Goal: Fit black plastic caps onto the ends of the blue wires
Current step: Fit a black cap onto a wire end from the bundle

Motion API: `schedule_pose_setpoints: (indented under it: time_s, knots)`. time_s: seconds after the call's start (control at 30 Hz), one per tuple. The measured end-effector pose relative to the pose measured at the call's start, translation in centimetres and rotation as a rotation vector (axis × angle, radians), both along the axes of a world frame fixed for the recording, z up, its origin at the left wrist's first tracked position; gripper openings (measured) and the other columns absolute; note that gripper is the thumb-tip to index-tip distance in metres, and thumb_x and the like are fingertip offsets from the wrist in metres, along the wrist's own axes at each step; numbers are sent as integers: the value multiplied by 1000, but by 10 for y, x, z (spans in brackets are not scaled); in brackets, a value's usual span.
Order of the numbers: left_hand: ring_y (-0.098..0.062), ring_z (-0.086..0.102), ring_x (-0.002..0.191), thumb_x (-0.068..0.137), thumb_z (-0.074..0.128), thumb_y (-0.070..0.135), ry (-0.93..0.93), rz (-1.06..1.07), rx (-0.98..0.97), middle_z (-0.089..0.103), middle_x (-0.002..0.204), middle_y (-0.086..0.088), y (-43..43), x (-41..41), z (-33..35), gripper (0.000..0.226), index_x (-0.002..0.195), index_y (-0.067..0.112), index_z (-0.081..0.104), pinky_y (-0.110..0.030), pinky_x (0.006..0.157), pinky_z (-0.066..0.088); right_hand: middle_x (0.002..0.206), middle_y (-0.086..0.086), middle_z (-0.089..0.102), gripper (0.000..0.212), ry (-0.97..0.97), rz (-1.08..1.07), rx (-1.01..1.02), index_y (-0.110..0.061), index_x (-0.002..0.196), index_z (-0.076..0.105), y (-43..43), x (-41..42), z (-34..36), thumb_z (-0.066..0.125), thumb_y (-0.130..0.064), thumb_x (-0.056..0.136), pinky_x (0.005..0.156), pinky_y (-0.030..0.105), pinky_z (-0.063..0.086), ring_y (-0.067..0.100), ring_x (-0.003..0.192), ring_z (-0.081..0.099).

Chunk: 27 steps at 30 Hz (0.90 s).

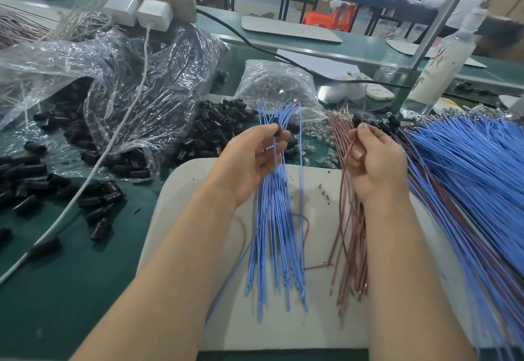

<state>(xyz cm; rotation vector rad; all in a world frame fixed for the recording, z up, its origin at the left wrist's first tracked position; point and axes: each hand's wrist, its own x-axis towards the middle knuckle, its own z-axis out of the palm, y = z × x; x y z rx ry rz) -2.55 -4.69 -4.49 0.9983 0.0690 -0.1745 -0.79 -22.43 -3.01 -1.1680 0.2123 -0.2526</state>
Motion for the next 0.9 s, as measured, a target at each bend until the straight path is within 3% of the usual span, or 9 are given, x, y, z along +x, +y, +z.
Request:
schedule_pose_setpoints:
  time_s: [0.07,0.17,0.3,0.37,0.5,0.57,0.63,0.77,0.9]
  knots:
    - [-14,69,88,94,54,16,-52,-105,14,72,100,-4,-3,-2,1,11,88,15,63,-24,75,55,62,0,61,13,-35,61,210,-10,92,56,1,-1,5,47,-1,96,40,13,36,3,42,44]
    - [-24,67,102,92,53,11,-113,-257,89,70,109,-9,-10,-6,1,11,85,15,60,-32,89,55,69,2,61,17,-77,35,296,-10,95,59,3,-1,8,46,1,96,48,12,44,3,49,50]
    - [-15,70,85,93,53,9,-151,-370,135,73,101,-6,-11,-10,0,12,84,14,60,-26,82,56,69,0,64,18,-101,-63,348,-13,91,60,1,0,7,48,-2,96,53,15,48,5,54,56]
    - [-8,68,74,93,53,9,-183,-320,165,74,94,-3,-11,-9,0,15,83,14,62,-19,72,56,74,-2,67,14,-81,-2,211,-15,89,62,3,0,4,51,-11,97,55,17,49,6,57,58]
    - [-4,65,65,92,55,7,-179,-184,152,72,76,1,-9,-6,-1,15,82,12,65,-16,68,54,73,-7,70,17,11,342,-410,-18,82,67,18,-5,-6,56,-22,94,60,18,47,8,67,64]
    - [-3,65,65,92,57,8,-168,-140,156,71,72,3,-8,-4,-3,15,81,13,66,-16,68,54,74,-6,71,19,16,450,-511,-19,79,67,25,-7,-8,57,-23,95,65,21,47,11,73,65]
    - [-4,66,67,91,58,10,-153,-97,184,71,76,3,-8,-3,-4,12,82,14,65,-16,68,55,71,-7,70,20,-31,344,-586,-20,78,67,27,-6,-8,57,-21,94,65,23,49,7,69,65]
    - [-6,67,75,91,60,13,-128,-45,280,74,88,1,-8,1,-7,7,85,15,64,-18,71,54,70,-3,64,17,-87,-6,-432,-17,82,62,24,-1,-4,53,-16,97,57,19,50,3,53,57]
    - [-5,68,80,90,62,11,-153,17,357,74,84,3,-9,2,-8,6,87,14,65,-20,80,53,74,5,65,16,-93,63,-214,-12,85,59,27,-2,-3,50,-9,98,59,18,52,6,57,63]
